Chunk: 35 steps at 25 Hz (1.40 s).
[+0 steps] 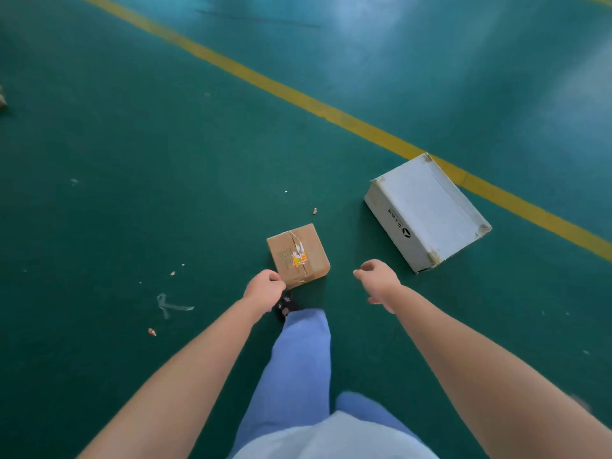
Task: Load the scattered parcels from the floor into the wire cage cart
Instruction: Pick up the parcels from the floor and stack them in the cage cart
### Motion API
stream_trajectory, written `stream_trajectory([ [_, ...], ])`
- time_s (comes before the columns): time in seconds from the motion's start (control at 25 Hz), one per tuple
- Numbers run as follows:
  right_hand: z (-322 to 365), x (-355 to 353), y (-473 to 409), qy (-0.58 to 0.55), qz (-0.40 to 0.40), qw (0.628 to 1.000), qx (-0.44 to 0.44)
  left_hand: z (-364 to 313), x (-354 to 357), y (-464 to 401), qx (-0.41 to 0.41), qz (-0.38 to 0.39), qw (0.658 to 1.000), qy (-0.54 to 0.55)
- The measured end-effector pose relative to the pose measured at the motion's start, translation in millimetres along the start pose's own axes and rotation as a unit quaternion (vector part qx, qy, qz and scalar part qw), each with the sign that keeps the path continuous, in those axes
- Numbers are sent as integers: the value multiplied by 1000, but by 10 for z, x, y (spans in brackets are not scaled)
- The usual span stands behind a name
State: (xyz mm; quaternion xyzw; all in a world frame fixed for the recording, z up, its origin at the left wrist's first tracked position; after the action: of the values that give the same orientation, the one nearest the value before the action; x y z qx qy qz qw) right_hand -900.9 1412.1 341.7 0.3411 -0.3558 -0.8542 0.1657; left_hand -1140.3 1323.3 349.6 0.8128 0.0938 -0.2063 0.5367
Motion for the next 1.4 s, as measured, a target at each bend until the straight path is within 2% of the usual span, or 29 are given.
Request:
stream_trajectory([
  [0.16, 302, 315, -1107, 50, 34, 997, 40, -286, 4, -1073, -76, 56, 994, 48],
  [0.36, 397, 1017, -2649, 96, 82, 991, 33, -264, 298, -2516, -129, 60, 986, 84],
  [0.6, -237, 1778, -4258, 134, 103, 984, 58, 347, 1027, -4113, -213, 52, 963, 155],
  [0.76, -752, 2185, -4884, 47, 137, 986, 89, 701, 1413, -4856, -234, 19, 942, 240],
  [0.88, -959, 2327, -5056, -3, 149, 985, 83, 802, 1524, -5045, -233, -17, 930, 283],
  [1.04, -909, 2299, -4986, -34, 144, 986, 82, 802, 1542, -4893, -264, -12, 897, 354],
  [1.2, -401, 2049, -4483, -20, 141, 987, 76, 533, 1059, -4395, -247, -21, 906, 342],
  [1.4, 714, 1657, -3662, 35, 145, 989, 21, 145, 124, -3522, -210, -37, 909, 357],
])
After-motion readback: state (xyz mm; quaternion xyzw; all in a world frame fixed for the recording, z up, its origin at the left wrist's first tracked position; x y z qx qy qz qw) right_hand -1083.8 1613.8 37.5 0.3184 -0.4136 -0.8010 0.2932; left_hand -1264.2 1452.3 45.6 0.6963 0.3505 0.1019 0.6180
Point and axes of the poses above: each hand's wrist, its own y-axis away from the middle knuckle, its own x-axis out of the palm, z = x × y, the point moved 9 cm from there along -y, towards the middle knuckle, and after that the axes turned 7 degrees about -x, right-handed, at the moved point
